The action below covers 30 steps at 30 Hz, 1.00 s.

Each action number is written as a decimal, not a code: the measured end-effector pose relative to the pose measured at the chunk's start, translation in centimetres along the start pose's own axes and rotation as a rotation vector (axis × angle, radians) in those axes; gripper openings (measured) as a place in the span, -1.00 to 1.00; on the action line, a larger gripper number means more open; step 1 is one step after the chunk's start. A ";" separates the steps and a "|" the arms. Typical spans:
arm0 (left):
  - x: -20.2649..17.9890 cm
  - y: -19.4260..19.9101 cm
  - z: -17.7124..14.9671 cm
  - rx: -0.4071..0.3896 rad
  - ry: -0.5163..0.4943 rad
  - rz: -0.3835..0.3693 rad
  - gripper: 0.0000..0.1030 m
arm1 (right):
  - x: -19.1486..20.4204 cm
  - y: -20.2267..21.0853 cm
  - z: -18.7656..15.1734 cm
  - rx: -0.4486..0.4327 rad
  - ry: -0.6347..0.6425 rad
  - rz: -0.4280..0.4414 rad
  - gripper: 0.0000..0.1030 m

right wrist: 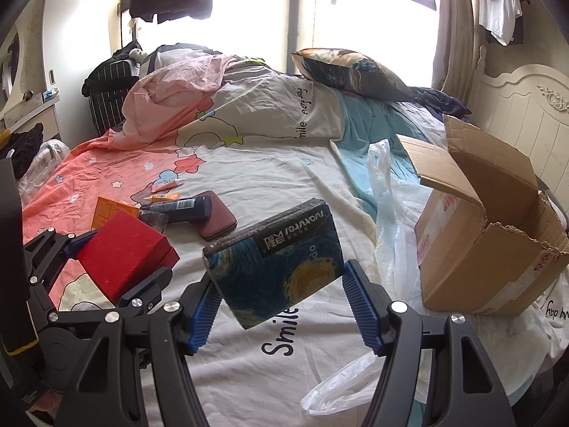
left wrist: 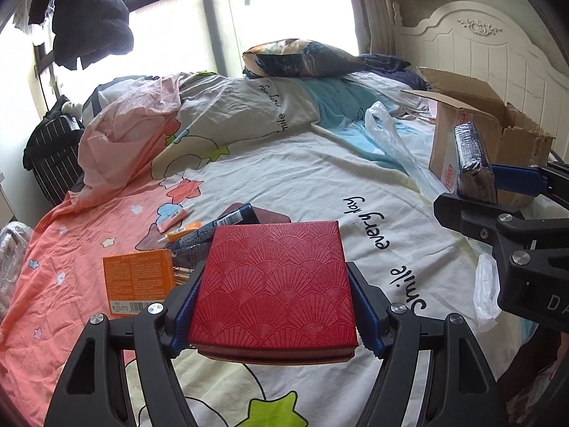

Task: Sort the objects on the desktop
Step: 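Lift and carry red box and tissue pack over the open cardboard box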

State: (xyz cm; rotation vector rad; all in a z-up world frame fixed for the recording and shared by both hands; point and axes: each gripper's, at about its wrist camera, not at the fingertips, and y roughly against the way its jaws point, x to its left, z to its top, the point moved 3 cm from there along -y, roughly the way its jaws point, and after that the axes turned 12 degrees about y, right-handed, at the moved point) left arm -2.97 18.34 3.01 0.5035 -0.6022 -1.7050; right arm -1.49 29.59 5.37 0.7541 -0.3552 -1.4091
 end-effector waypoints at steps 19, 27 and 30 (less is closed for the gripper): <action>-5.4 2.9 3.6 -0.074 -0.038 -0.066 0.45 | -6.0 4.0 0.0 -0.047 -0.051 -0.067 0.23; -6.4 3.2 4.7 -0.091 -0.039 -0.056 0.45 | -7.7 4.9 0.1 -0.064 -0.070 -0.084 0.23; -7.1 3.2 5.2 -0.100 -0.053 -0.051 0.45 | -8.2 5.4 0.1 -0.068 -0.067 -0.095 0.23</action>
